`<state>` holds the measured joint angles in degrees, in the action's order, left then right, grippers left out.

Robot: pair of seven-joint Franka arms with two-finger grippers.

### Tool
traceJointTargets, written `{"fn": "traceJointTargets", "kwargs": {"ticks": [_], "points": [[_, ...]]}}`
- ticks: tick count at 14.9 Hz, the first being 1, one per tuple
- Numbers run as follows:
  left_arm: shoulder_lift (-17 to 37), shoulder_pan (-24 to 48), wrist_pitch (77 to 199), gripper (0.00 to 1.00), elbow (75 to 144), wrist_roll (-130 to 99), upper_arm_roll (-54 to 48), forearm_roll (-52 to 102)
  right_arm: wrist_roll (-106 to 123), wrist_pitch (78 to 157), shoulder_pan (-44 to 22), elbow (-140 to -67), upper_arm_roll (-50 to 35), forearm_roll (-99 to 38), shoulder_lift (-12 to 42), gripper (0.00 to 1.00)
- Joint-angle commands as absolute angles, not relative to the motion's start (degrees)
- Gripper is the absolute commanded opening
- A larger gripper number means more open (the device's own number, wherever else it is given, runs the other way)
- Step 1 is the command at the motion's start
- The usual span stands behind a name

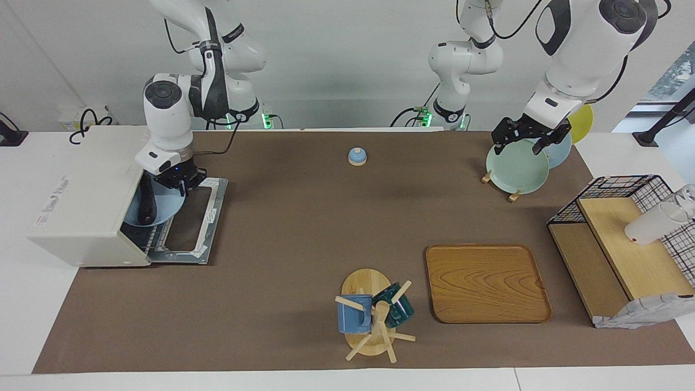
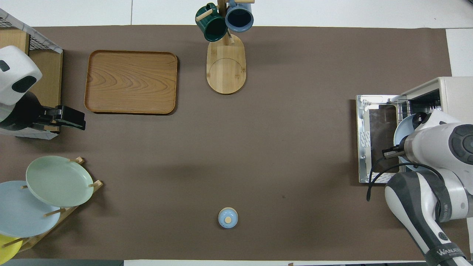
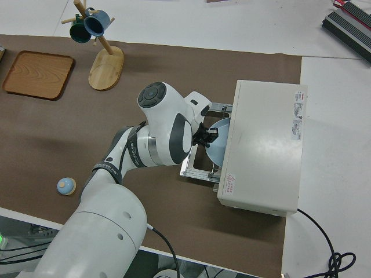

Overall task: Put eggplant into oven
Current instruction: 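Lower the eggplant onto the oven rack and open the right gripper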

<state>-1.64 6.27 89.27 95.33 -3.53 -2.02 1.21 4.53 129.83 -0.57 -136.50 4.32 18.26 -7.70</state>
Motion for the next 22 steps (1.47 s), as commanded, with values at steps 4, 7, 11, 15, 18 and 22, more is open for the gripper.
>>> {"fn": "traceJointTargets", "kwargs": {"ticks": [4,7,11,15,18,22], "points": [[-2.37,5.27,90.17,1.00,96.15,-3.16,-2.37,1.85,5.10,122.02,-3.06,-128.69,3.25,15.58,-6.07,0.22],[-2.37,5.27,90.09,1.00,96.15,-3.16,-2.37,1.85,2.31,121.45,-5.79,-125.68,3.25,9.77,-4.57,0.04],[-2.37,5.27,90.09,1.00,96.15,-3.16,-2.37,1.85,-11.57,126.28,-10.98,-126.56,3.25,8.35,0.52,0.00],[-2.37,5.27,90.09,1.00,96.15,-3.16,-2.37,1.93,-12.30,133.06,-10.20,-130.25,3.34,8.35,2.81,0.00],[-2.37,5.27,90.09,1.00,96.15,-3.16,-2.37,1.85,-12.13,133.94,-8.27,-130.43,3.43,8.35,5.09,0.00],[-2.37,5.27,90.09,1.00,96.15,-3.16,-2.37,1.93,-12.13,134.12,-7.91,-130.52,3.43,8.35,5.54,0.00]]}}
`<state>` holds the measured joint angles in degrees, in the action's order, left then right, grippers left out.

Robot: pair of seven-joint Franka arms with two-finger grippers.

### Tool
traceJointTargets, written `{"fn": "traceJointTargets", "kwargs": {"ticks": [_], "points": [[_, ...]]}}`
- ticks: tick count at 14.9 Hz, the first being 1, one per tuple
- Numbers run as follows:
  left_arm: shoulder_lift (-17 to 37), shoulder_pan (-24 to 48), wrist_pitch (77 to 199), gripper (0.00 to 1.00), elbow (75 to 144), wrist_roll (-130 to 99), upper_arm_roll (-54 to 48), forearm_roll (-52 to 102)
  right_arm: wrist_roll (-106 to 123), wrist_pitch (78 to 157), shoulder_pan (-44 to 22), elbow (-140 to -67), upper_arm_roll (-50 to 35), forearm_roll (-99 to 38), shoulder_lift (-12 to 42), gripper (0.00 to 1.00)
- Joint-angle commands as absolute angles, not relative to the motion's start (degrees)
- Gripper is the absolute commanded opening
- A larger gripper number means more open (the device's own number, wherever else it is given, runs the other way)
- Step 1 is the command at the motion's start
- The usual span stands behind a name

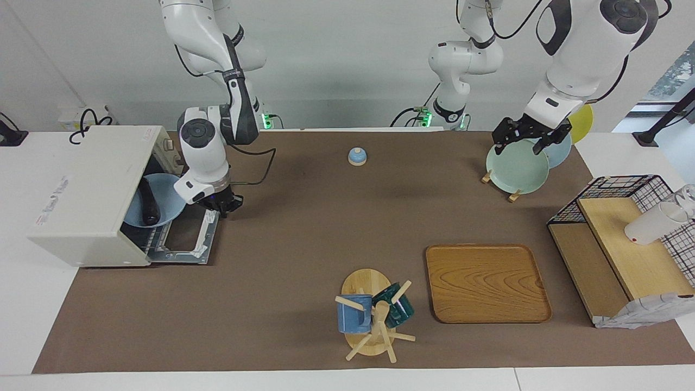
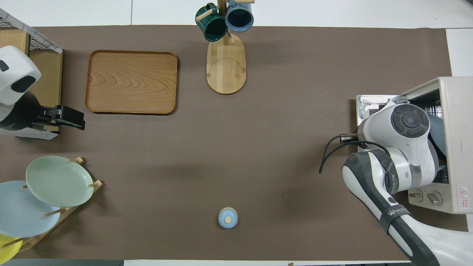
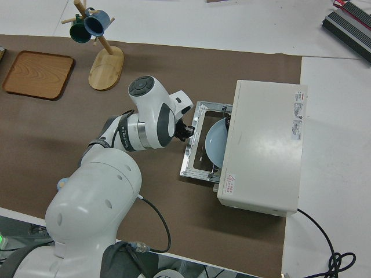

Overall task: Put eggplant into oven
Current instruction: 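Lower the eggplant onto the oven rack and open the right gripper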

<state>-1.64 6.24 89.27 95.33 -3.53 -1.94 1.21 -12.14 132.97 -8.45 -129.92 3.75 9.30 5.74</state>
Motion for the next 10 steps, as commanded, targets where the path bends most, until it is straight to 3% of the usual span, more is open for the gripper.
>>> {"fn": "traceJointTargets", "kwargs": {"ticks": [1,10], "points": [[-2.37,5.27,90.09,1.00,96.15,-3.16,-2.37,1.85,-12.13,134.47,-7.91,-130.87,3.34,8.44,5.54,0.00],[-2.37,5.27,90.09,1.00,96.15,-3.16,-2.37,1.85,-10.55,135.44,-7.56,-131.48,3.43,10.45,6.06,0.00]]}}
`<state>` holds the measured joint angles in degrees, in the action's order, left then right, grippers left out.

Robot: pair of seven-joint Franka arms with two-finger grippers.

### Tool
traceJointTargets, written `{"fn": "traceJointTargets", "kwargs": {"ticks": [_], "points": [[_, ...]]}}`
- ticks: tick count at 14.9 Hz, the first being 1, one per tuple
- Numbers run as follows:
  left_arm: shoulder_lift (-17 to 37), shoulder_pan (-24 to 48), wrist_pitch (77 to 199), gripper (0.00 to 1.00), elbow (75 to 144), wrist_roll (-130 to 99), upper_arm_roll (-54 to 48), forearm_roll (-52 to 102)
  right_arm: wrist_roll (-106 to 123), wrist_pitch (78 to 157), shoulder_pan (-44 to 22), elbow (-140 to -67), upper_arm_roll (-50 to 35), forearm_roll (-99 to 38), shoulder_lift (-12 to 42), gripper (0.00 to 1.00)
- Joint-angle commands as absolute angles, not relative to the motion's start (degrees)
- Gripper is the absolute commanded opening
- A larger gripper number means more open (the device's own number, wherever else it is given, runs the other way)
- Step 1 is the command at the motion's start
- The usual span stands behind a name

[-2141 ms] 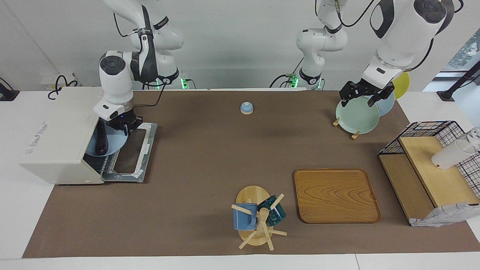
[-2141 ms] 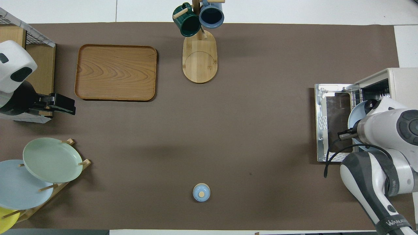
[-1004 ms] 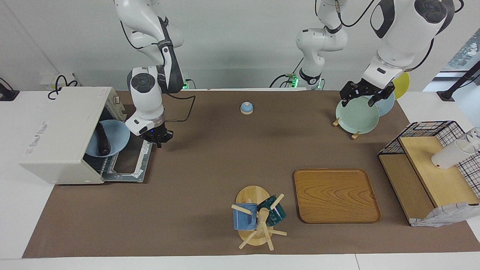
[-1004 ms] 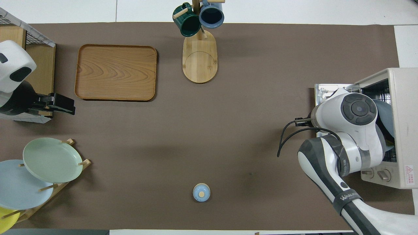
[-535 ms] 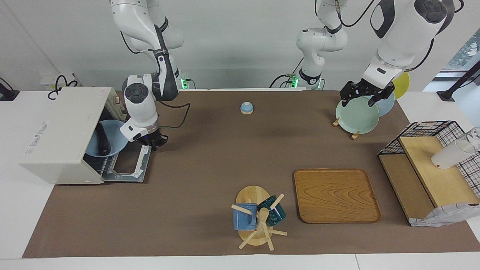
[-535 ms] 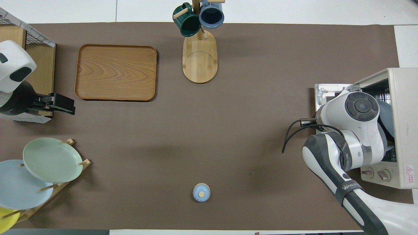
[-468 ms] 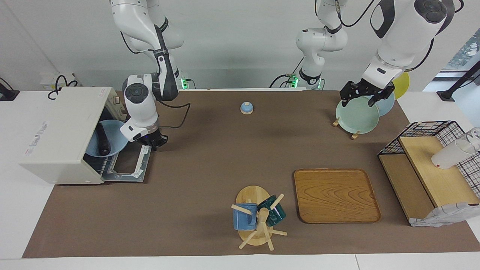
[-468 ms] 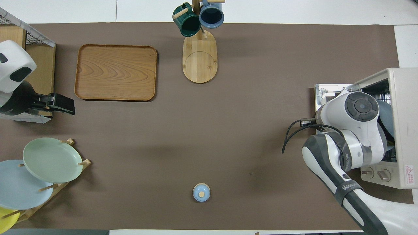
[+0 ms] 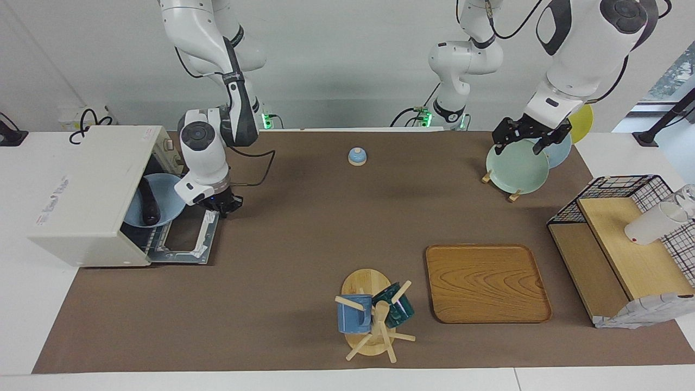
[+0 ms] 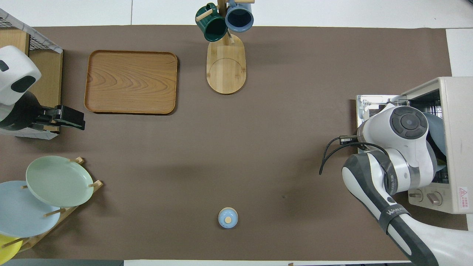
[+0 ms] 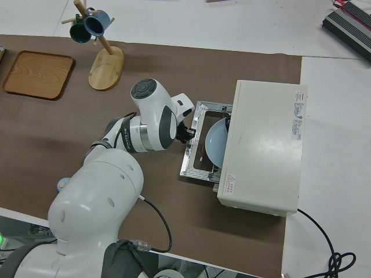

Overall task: Put eggplant into oven
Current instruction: 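Lower the eggplant onto the oven rack and open the right gripper, then withdraw the right gripper and push the oven door shut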

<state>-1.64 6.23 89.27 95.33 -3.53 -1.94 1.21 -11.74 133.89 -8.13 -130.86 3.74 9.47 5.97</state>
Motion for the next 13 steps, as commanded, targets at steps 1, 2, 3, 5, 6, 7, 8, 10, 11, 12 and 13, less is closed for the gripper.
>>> {"fn": "traceJointTargets", "kwargs": {"ticks": [1,2,3,5,6,7,8,10,11,12,13], "points": [[-2.37,5.27,90.09,1.00,96.15,-3.16,-2.37,1.85,-10.55,135.44,-7.65,-131.48,3.43,11.94,5.98,0.00],[-2.37,5.27,90.09,1.00,96.15,-3.16,-2.37,1.85,-10.55,135.44,-7.56,-131.48,3.43,12.82,6.06,0.00],[-2.37,5.27,90.09,1.00,96.15,-3.16,-2.37,1.85,-10.55,135.44,-7.56,-131.48,3.43,12.92,6.06,0.00],[-2.37,5.27,90.09,1.00,96.15,-3.16,-2.37,1.85,-10.55,135.44,-7.56,-131.40,3.43,14.49,6.06,0.00],[-2.37,5.27,90.09,1.00,96.15,-3.16,-2.37,1.85,-10.55,135.27,-7.82,-131.22,3.43,16.33,6.06,0.00],[-2.37,5.27,90.09,1.00,96.15,-3.16,-2.37,1.93,-10.46,134.74,-8.08,-130.96,3.43,18.96,6.06,0.00],[-2.37,5.27,90.09,1.00,96.15,-3.16,-2.37,1.85,-10.46,133.95,-8.09,-130.09,3.43,22.73,6.06,0.00],[-2.37,5.27,90.09,1.00,96.15,-3.16,-2.37,1.85,-9.85,130.97,-8.00,-127.63,3.43,25.39,6.24,0.00],[-2.37,5.27,90.09,1.00,96.15,-3.16,-2.37,1.93,-8.02,128.00,-7.91,-125.53,3.43,25.49,5.98,0.00],[-2.37,5.27,90.09,1.00,96.15,-3.16,-2.37,1.85,-5.74,124.14,-7.74,-122.72,3.43,25.49,5.80,0.00],[-2.37,5.27,90.09,1.00,96.15,-3.16,-2.37,1.85,-3.02,120.71,-7.21,-119.91,3.43,25.40,5.80,0.00]]}}
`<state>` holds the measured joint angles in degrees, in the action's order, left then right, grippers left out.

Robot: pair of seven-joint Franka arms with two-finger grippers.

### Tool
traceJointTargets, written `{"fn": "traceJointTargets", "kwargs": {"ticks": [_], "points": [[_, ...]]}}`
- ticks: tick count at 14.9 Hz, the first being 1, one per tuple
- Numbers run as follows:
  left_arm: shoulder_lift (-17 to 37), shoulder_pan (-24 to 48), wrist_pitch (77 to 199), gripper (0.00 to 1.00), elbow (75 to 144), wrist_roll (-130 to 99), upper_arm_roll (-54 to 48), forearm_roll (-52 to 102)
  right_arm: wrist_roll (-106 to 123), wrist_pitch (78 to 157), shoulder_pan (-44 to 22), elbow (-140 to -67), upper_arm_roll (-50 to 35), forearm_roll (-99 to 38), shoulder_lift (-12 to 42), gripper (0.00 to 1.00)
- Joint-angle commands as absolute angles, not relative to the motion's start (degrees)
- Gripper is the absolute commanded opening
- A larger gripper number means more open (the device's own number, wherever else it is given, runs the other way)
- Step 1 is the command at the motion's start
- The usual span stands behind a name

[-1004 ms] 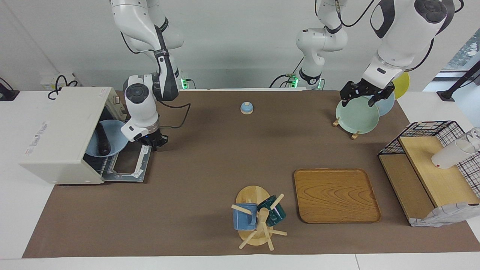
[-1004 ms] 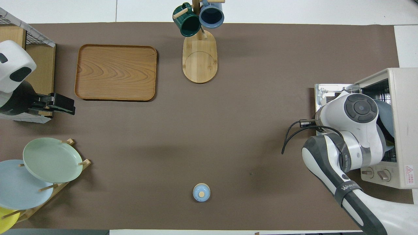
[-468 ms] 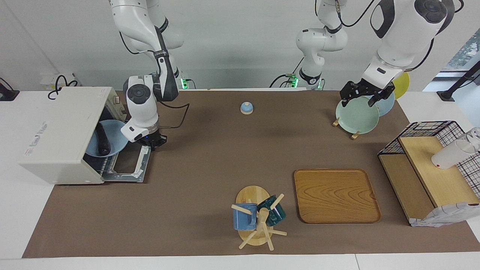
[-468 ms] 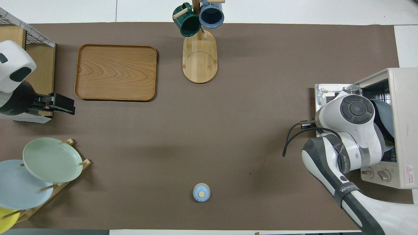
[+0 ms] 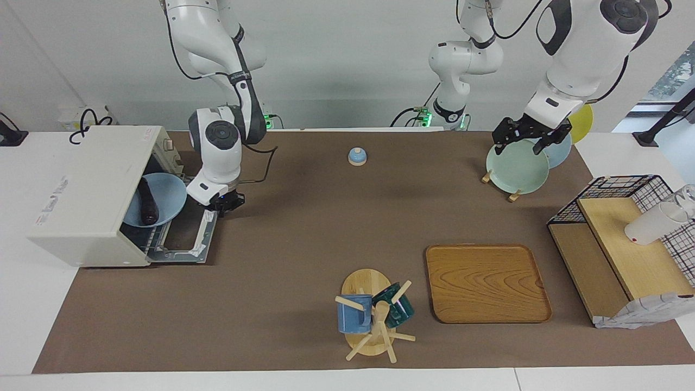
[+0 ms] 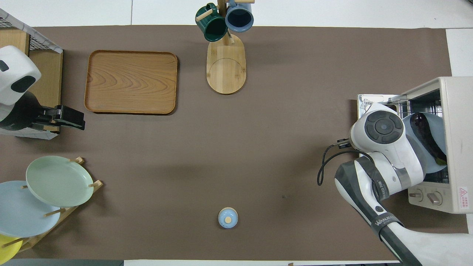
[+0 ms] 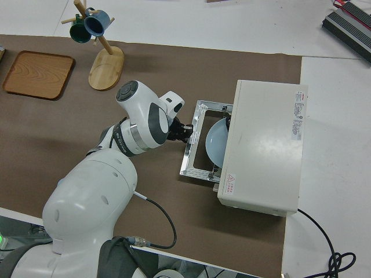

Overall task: Put eggplant into oven
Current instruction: 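Withdraw the right gripper and push the oven door shut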

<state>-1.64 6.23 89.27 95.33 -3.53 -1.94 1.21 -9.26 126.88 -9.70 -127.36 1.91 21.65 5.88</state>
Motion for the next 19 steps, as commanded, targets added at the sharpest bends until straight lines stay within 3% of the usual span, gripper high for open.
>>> {"fn": "traceJointTargets", "kwargs": {"ticks": [1,10,12,15,19], "points": [[-2.37,5.27,90.09,1.00,96.15,-3.16,-2.37,1.85,-0.38,118.67,-6.60,-118.06,3.60,25.31,5.71,0.00],[-2.37,5.27,90.09,1.00,96.15,-3.16,-2.37,1.85,12.03,113.04,2.01,-115.41,4.13,21.80,-0.87,0.00],[-2.37,5.27,90.09,1.00,96.15,-3.16,-2.37,1.85,12.04,103.60,2.02,-107.46,3.61,13.68,-1.49,0.00],[-2.37,5.27,90.00,1.00,96.15,-3.16,-2.37,1.85,11.87,90.91,-0.16,-92.85,3.34,9.32,1.84,0.00],[-2.37,5.27,90.09,1.00,96.15,-3.16,-2.37,1.85,9.77,87.11,-0.18,-90.79,3.43,6.00,2.64,0.00]]}}
